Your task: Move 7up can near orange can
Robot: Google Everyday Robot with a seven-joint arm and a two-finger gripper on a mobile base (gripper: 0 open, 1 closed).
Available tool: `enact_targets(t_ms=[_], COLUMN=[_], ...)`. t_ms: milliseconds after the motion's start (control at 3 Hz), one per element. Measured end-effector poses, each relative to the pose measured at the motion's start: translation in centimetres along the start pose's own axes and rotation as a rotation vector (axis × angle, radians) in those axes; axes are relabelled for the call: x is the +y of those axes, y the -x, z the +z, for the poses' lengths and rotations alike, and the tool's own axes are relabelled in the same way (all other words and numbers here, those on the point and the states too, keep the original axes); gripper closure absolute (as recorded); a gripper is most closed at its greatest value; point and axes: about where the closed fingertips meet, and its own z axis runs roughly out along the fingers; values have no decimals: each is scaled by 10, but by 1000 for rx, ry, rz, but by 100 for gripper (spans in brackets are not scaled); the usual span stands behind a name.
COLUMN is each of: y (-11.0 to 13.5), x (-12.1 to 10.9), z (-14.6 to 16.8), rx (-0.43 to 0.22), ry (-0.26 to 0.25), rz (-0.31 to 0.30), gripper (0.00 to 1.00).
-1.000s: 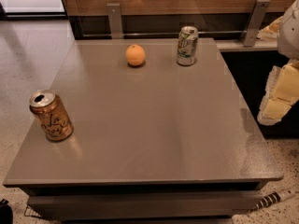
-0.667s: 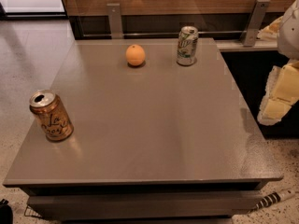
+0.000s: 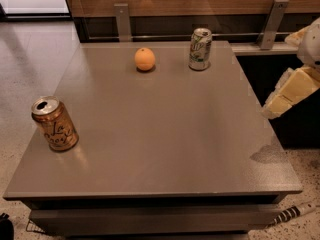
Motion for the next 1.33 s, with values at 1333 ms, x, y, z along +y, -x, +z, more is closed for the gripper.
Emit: enact_targets(t_ms=[1333], y=[50], x=[-141], z=[34], rx=[-686], ry=[-323], rz=[288], gripper=[0])
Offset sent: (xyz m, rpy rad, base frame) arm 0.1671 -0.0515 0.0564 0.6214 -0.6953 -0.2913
